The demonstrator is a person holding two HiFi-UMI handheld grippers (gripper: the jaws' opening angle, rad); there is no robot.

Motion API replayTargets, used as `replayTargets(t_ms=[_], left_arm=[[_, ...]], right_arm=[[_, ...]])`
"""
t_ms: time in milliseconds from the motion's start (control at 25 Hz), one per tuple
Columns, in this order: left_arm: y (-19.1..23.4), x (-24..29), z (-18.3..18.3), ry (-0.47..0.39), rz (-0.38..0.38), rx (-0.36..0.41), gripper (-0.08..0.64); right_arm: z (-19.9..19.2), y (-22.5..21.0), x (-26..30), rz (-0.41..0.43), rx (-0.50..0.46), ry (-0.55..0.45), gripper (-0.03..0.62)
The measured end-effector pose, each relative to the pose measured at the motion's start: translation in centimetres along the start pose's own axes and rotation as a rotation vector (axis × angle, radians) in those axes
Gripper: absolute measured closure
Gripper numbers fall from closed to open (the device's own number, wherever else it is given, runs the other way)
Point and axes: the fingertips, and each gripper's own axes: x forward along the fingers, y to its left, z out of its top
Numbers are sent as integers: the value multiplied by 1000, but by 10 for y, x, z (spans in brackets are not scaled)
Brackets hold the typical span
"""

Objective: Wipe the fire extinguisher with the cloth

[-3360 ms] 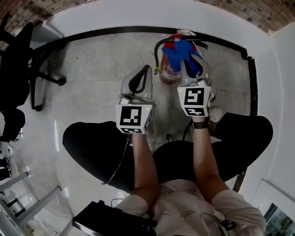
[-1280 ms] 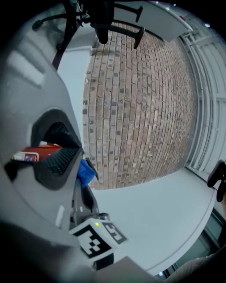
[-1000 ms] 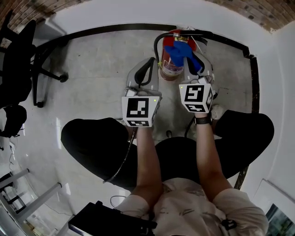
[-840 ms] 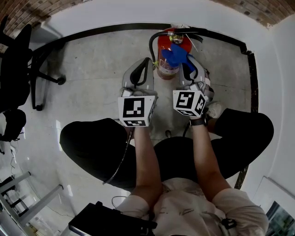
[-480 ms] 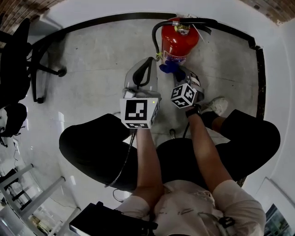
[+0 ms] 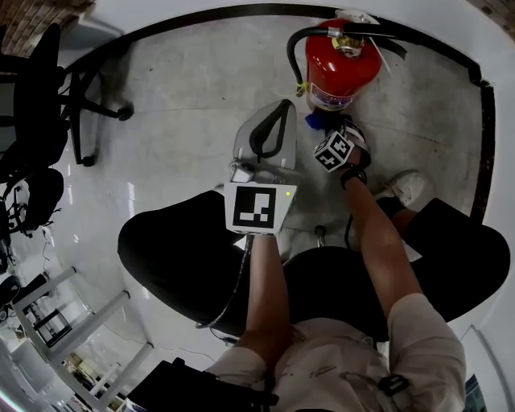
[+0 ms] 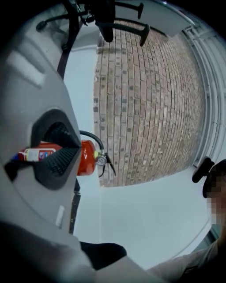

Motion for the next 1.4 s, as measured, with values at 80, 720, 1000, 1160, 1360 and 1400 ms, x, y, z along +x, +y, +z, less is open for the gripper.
replayTargets(t_ms=[80,720,1000,1160,1360,1400], left_arm=[[-1,5,2,-9,-12,-13,560],[-2,40,78,-162,-73,-5,560],[-6,37,88,-175,-76,-9,560],[-9,39,83,-159,-79,-6,560],[-13,44,74,-135,-67,1,560],[-13,45,72,-129,-64,4,560]], right_arm=[[7,-13,-20,38,198,-45,529],[141,-186,-356,-166,844,-894,528],[125,-170,-319,-68,1110,-893,529],[87,-131,-239,59,1341,-711,529],[30,-81,-127,94,1573,-490,529],[19,-73,-106,100,1617,-453,529]])
